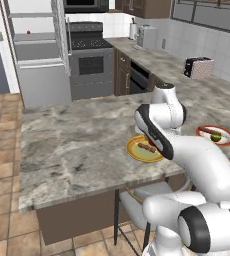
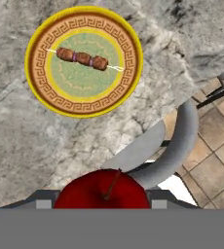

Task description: Pick up the apple and kiwi from the fridge and place one fruit on each plate on the dining counter.

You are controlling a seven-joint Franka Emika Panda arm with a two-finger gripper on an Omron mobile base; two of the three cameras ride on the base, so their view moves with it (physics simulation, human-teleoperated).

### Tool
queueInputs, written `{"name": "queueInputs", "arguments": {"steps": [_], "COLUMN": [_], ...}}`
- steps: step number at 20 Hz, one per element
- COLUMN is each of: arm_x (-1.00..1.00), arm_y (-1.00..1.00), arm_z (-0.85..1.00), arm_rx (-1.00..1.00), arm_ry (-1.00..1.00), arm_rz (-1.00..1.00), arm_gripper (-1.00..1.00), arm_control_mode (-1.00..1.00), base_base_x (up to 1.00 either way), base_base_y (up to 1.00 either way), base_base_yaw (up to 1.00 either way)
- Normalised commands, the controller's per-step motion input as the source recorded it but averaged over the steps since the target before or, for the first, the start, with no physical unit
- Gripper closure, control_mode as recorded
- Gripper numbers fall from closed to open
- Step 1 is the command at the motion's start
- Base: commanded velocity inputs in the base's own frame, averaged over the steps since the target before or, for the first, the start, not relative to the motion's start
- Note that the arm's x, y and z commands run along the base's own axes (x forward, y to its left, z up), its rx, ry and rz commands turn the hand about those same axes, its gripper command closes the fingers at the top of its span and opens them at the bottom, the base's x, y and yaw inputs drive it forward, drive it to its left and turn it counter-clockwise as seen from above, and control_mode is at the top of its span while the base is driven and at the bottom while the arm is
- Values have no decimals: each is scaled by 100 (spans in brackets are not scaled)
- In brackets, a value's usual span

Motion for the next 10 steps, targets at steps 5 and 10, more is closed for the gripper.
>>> {"name": "queueInputs", "arguments": {"steps": [5,10], "arm_x": [65,53], "arm_y": [-16,-16], "arm_z": [-51,-66], "arm_rx": [3,3], "arm_ry": [4,2], "arm_rz": [0,0], "arm_gripper": [100,100], "arm_control_mode": [-100,-100], "base_base_x": [0,0], "base_base_y": [0,0], "base_base_yaw": [0,0]}}
